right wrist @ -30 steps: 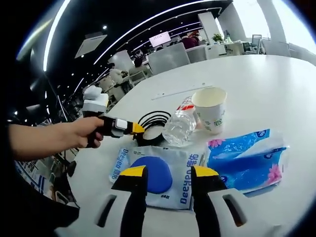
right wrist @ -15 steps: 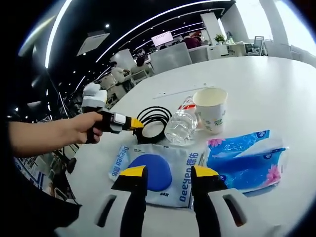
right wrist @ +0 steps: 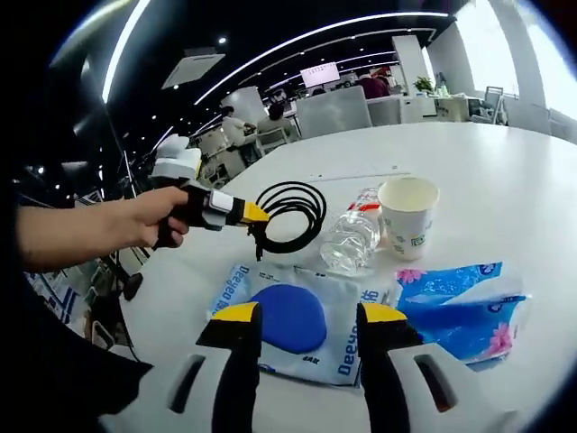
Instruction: Arrange the tabletop items into an orderly group along one side of the table until the central work area is clear of visible clutter.
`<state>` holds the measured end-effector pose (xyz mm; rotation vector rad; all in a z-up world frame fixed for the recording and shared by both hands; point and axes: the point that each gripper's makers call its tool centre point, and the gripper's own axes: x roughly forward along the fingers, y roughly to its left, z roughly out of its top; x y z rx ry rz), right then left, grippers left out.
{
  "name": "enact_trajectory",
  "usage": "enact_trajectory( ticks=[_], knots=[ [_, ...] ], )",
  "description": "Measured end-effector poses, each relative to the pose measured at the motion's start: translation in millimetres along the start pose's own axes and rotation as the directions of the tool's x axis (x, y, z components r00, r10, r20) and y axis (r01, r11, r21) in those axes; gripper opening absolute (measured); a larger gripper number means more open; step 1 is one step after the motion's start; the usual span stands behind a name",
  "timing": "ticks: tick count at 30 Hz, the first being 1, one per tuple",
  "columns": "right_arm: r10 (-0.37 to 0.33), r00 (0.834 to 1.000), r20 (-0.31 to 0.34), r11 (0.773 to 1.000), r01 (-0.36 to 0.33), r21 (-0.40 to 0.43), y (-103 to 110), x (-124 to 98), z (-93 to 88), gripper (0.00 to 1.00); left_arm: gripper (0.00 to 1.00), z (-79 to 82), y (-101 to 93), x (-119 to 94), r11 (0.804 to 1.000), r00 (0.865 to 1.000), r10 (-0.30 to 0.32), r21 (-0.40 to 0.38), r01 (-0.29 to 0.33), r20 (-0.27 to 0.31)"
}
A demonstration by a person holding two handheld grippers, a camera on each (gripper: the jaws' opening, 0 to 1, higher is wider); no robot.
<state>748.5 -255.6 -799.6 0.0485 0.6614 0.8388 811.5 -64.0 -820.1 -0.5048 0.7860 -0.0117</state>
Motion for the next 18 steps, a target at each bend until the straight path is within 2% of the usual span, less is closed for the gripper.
enact_trajectory(
  ticks=[8, 18],
  knots=[
    [-0.015, 1.0, 0.014, 0.999, 0.016, -0.036, 0.1, -6.9, 0.5, 0.49, 0.02, -9.4, -19.6, -19.9, 0.999, 0.999, -0.047, 0.027, 0.047, -0.017],
    [-0.019, 0.999, 0.041, 0.999, 0.022, -0.05, -4.5, -16.1, 3.7, 0.65, 0.02, -35.2, -46.4, -27.7, 0.991, 0.992, -0.097, 0.081, 0.103, -0.082]
  ],
)
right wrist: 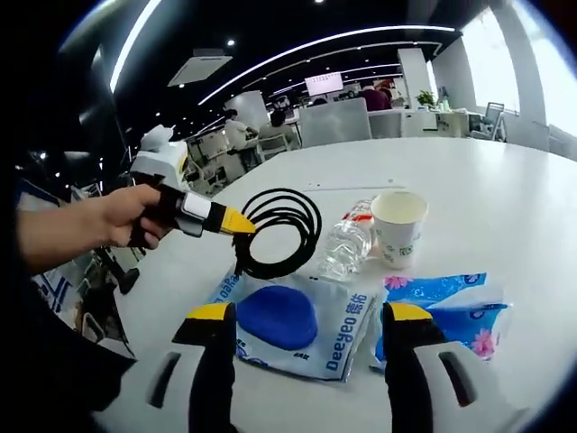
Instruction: Arrange the tabletop items into an orderly group along one side of the table until the central work area is clear of visible clutter.
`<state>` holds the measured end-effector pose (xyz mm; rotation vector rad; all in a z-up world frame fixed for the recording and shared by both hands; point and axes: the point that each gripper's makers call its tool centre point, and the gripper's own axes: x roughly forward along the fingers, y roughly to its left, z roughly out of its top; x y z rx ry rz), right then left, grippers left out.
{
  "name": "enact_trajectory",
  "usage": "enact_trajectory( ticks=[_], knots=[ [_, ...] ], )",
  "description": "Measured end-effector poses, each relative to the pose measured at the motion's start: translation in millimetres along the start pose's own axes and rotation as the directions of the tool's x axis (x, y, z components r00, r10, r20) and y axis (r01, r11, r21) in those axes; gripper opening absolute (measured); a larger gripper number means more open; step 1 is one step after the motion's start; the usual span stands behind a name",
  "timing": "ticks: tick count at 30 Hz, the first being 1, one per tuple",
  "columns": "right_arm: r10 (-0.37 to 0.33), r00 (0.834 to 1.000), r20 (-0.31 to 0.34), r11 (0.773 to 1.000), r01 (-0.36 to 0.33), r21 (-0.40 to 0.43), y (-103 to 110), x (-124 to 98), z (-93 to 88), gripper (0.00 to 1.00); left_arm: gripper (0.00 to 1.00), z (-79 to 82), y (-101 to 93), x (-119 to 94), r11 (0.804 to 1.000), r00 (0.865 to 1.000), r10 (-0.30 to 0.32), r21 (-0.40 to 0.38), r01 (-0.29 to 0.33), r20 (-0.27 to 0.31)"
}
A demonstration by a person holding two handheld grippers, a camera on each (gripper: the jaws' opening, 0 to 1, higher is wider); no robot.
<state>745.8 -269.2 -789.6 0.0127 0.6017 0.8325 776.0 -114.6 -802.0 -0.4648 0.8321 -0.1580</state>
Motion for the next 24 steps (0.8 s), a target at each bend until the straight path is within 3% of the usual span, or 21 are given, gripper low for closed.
enact_trajectory(
  ticks=[6, 14, 20, 24],
  knots=[
    [0.004, 0.999, 0.032, 1.0, -0.004, -0.008, -1.5, -9.4, 5.7, 0.76, 0.02, -22.1, -20.1, -1.0, 0.998, 0.998, -0.036, 0.056, 0.039, -0.059],
    [0.003, 0.998, 0.056, 1.0, -0.004, 0.006, -5.2, -14.4, 9.1, 0.83, 0.02, -45.9, -42.3, 5.5, 0.994, 0.991, -0.079, 0.064, 0.086, -0.105],
    [-0.01, 0.999, 0.047, 1.0, 0.009, 0.013, -10.3, -16.1, 5.3, 0.82, 0.03, -53.1, -41.3, 18.3, 0.996, 0.989, -0.087, 0.006, 0.088, -0.12],
    [-0.013, 0.999, 0.042, 1.0, 0.013, 0.012, -11.3, -16.3, 3.2, 0.82, 0.03, -57.9, -37.2, 25.3, 0.997, 0.988, -0.077, 0.02, 0.08, -0.137]
  ],
)
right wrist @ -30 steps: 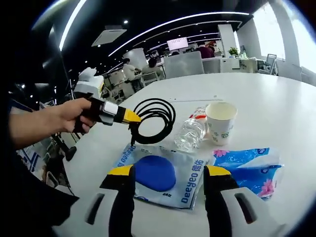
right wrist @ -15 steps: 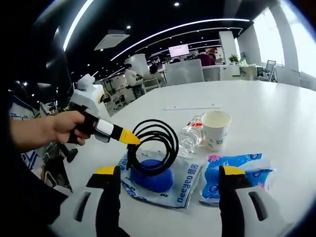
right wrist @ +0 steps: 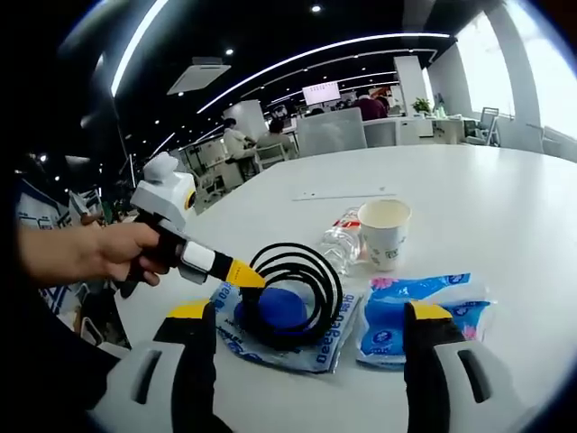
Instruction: Arrange the tabletop items into an orderly group along one side of the table until the central work area is clear of visible clutter.
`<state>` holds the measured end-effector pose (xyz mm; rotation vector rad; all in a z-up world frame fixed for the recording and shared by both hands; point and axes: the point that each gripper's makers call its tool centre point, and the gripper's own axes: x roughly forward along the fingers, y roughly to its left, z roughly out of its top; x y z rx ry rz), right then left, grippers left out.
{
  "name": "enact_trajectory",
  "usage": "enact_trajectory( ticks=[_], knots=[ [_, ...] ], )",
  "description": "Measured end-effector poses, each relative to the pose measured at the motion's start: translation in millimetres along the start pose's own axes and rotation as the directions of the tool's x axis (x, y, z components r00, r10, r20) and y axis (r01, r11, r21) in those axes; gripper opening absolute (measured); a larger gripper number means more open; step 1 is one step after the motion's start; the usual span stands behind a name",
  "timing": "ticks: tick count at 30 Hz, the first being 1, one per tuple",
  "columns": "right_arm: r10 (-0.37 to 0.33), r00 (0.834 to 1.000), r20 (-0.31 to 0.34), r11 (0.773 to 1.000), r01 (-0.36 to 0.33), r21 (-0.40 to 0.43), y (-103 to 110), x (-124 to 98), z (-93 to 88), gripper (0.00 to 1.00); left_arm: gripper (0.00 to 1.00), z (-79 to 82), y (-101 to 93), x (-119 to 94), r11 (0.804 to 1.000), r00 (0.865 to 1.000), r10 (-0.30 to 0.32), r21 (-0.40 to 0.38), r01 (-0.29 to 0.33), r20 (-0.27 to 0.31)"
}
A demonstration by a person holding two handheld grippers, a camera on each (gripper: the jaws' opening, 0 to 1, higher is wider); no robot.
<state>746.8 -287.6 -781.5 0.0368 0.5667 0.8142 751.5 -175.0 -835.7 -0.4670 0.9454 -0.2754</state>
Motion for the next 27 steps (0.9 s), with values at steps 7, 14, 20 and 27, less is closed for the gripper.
enact_trajectory(
  ticks=[7, 14, 20, 27],
  knots=[
    [-0.006, 1.0, 0.005, 1.0, 0.006, -0.002, 0.7, 0.0, 1.3, 0.82, 0.05, -6.2, 9.3, 5.0, 0.999, 1.0, 0.011, 0.047, -0.01, -0.023],
    [-0.007, 1.0, 0.002, 1.0, 0.007, -0.009, 1.7, 1.4, 3.0, 0.82, 0.09, -8.0, 11.0, 2.6, 0.99, 0.999, 0.026, 0.14, -0.023, -0.024],
    [-0.005, 1.0, -0.006, 1.0, 0.005, -0.019, 4.5, 1.7, 5.5, 0.82, 0.16, 0.8, 6.7, -6.8, 0.991, 1.0, 0.008, 0.136, -0.01, 0.017],
    [0.001, 1.0, -0.003, 1.0, -0.001, -0.02, 7.2, 1.9, 14.9, 0.83, 0.23, 5.6, 4.0, -19.0, 0.978, 0.999, -0.013, 0.211, 0.002, 0.052]
  ],
)
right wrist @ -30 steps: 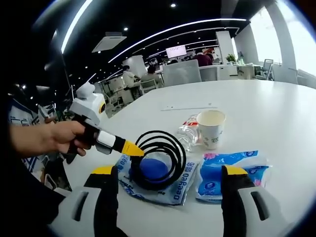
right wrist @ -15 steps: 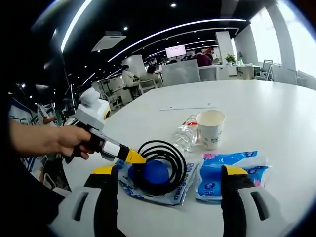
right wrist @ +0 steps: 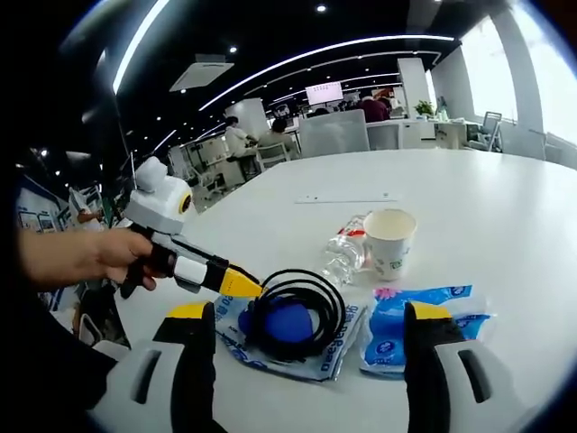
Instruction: Arrange the tabletop items into an orderly group along one side of the table until the central work area is clear of visible clutter.
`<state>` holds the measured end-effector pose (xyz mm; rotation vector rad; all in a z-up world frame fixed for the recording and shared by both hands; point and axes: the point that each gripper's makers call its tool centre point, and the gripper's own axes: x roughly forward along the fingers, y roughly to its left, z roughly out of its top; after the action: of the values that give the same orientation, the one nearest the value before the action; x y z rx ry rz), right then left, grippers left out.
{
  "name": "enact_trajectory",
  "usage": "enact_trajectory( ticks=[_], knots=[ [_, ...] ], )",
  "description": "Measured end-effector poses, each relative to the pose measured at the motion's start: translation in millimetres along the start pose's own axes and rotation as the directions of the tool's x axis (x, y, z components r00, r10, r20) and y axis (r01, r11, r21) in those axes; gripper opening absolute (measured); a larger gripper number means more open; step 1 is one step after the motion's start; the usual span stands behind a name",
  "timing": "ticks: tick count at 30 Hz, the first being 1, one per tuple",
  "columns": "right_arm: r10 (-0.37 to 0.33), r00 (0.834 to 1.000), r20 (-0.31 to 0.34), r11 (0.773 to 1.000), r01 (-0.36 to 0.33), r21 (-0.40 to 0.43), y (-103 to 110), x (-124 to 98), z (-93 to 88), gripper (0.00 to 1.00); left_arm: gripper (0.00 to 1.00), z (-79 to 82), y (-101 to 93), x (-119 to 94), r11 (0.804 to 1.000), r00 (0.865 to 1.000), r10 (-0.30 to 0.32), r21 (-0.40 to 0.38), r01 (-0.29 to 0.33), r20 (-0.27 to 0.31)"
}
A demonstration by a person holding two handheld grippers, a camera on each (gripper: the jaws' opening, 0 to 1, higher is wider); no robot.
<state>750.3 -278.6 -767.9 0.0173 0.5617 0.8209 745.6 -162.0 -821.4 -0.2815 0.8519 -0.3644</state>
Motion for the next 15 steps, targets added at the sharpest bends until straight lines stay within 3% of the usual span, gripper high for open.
enact_trajectory(
  ticks=[3, 9, 15],
  knots=[
    [0.008, 0.999, -0.035, 1.0, -0.008, 0.018, 1.6, -0.3, 3.7, 0.84, 0.27, 7.1, -6.0, -10.5, 1.0, 0.999, -0.019, 0.02, 0.019, 0.034],
    [0.024, 0.999, -0.034, 0.998, -0.022, 0.058, 1.7, 0.0, 19.0, 0.87, 0.42, 19.0, -10.3, -26.3, 0.999, 0.995, -0.045, 0.028, 0.042, 0.093],
    [0.012, 1.0, -0.024, 0.999, -0.011, 0.052, -3.0, -2.0, 32.5, 0.87, 0.56, 26.7, -1.4, -45.2, 0.998, 0.992, 0.001, 0.07, -0.01, 0.13]
  ],
)
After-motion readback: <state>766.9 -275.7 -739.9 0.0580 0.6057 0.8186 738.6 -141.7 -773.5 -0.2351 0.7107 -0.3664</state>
